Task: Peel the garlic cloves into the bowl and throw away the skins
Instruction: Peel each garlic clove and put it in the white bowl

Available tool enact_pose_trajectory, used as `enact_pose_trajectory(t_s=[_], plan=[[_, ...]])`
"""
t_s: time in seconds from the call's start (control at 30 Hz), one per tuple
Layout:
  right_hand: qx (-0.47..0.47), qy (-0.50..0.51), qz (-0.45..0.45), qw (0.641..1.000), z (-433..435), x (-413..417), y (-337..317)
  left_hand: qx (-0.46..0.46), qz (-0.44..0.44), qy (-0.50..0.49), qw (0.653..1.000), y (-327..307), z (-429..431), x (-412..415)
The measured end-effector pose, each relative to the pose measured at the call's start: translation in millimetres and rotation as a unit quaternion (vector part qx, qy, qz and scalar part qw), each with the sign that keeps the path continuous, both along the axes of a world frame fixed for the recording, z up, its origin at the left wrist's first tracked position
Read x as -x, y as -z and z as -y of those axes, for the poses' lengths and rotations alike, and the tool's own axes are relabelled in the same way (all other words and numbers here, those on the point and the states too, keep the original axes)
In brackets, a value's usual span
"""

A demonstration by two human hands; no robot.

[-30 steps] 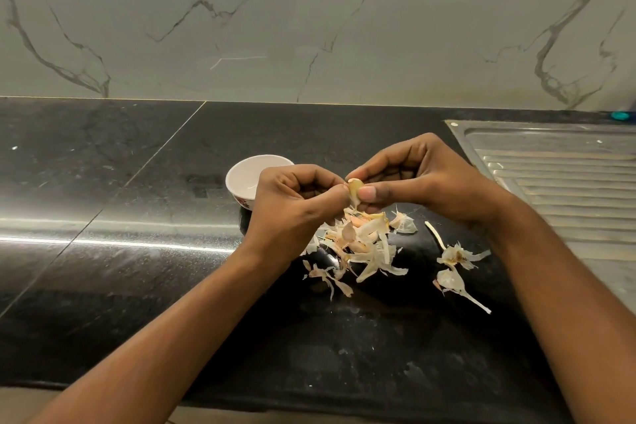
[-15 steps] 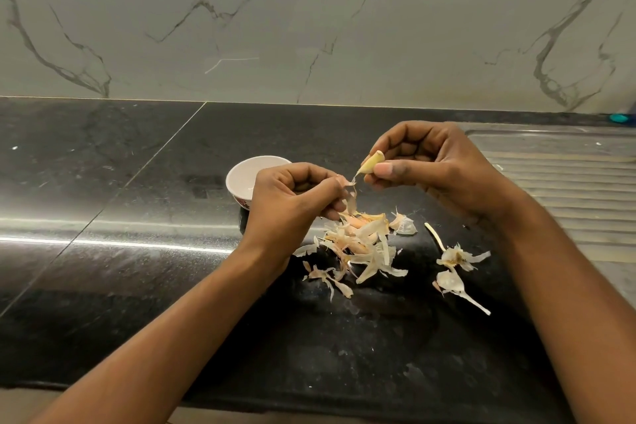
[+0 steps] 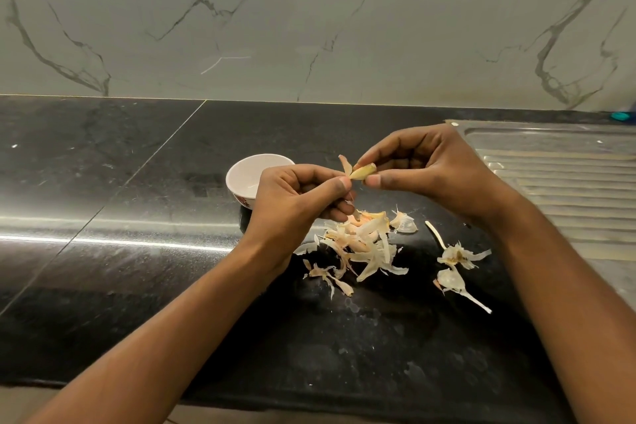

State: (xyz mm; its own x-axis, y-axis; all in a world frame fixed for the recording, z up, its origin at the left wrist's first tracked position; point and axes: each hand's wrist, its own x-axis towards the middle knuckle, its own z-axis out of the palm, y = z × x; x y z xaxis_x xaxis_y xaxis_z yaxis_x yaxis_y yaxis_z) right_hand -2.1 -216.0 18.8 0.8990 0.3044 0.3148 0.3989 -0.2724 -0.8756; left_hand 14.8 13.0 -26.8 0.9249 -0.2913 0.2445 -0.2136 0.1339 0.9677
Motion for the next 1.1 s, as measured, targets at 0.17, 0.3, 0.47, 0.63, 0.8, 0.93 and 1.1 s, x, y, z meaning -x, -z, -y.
enact_pose_trajectory(t_s=[0.17,0.3,0.47,0.63,0.8,0.93,1.1], plan=[[0.007,-0.007,0.002,1.000,-2.6,2.1,-0.5,0.026,-0.028,0.015,0.999,-1.8,0.3,0.1],[-0.022,-0.017,0.013,1.000,-7.7,2.1,2.4,0.047,-0.061,0.026,0.997,-5.1,-1.1,0.2],[-0.066,-0.023,0.010,0.997,-9.1,0.2,6.3,0.045,-0.056,0.030,0.997,-7.1,-0.2,0.8],[-0.148,-0.040,-0.006,0.988,-9.6,-0.9,5.5,0.033,-0.054,0.019,0.998,-3.8,-1.4,-0.2],[-0.173,-0.020,-0.041,0.984,-1.4,-2.7,2.0,0.031,-0.045,-0.002,0.999,-3.2,-1.5,0.5],[-0.170,-0.030,-0.083,0.981,-1.0,-7.6,4.4,-0.002,-0.022,-0.010,1.000,-2.4,-1.3,1.5],[-0.156,-0.038,-0.105,0.981,2.3,-9.1,5.4,-0.016,0.002,-0.021,1.000,-0.6,-2.8,1.6]])
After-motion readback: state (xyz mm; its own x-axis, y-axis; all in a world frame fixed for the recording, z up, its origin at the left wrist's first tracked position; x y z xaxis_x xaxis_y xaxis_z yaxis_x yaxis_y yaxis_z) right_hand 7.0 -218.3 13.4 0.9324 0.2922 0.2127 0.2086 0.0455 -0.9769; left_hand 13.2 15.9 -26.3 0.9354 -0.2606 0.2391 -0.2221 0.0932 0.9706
